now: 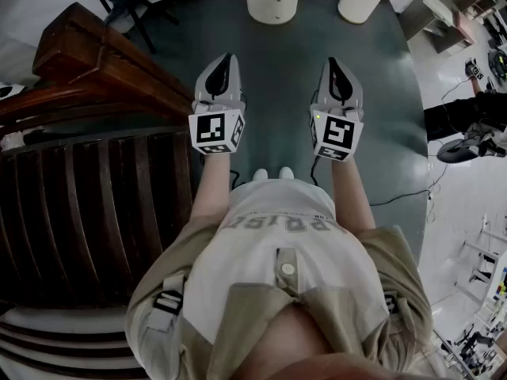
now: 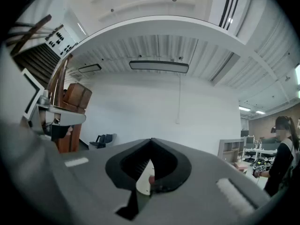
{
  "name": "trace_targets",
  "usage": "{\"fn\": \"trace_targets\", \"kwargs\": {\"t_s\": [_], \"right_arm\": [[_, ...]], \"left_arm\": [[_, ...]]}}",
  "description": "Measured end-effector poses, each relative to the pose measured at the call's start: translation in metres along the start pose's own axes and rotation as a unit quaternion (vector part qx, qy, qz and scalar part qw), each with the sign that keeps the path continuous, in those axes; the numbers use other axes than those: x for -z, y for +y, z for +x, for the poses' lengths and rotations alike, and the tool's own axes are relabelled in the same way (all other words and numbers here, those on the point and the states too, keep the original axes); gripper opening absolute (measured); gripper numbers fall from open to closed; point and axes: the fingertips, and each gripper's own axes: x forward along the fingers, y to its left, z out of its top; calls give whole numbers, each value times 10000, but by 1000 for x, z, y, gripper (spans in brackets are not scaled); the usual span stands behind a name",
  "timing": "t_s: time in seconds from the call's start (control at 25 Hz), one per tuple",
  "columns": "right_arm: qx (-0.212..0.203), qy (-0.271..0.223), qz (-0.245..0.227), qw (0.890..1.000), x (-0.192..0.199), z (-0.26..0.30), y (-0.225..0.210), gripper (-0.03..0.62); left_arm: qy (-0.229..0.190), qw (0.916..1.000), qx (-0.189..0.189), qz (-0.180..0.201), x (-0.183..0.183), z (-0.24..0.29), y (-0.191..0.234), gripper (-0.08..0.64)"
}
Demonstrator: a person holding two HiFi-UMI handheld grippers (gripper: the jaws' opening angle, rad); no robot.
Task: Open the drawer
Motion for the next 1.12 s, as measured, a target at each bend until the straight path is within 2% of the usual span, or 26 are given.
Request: {"fn": "trace_targets", "kwargs": {"t_s": [0.52, 0.6, 0.72, 0.76, 0.84, 0.88, 0.96, 1.04, 1.12], "right_arm": [[-96, -69, -101, 9999, -7, -3, -2, -2], [-92, -102, 29, 9999, -6, -4, -5, -2], [-115, -343, 502, 9981, -10, -7, -12, 3], [-155, -400, 613, 9972, -11, -7, -14, 36], [-289, -421, 688, 9963, -12, -7, -16, 203], [-332, -416, 694, 9962, -11, -7, -18, 242], [-358, -418, 708, 9960, -10, -7, -21, 309], [-352, -415, 704, 9960, -9, -6, -23, 385], [-336, -359, 667, 9966, -6, -7, -26, 407]], "left_arm": [[-22, 9999, -135, -3, -4, -5, -2, 2], [-14, 9999, -153, -5, -4, -7, -1, 2], [-28, 9998, -192, -31, -5, -9, 2, 2], [-49, 9998, -202, -36, -6, -10, 3, 2], [-104, 9997, -193, -51, -11, -10, 5, 2], [-121, 9998, -167, -70, -12, -9, 6, 2], [-86, 9999, -68, -129, -12, -6, 5, 144], [-23, 9999, -6, -168, -10, -3, 5, 339], [28, 9998, -5, -188, -7, -2, 4, 367]]}}
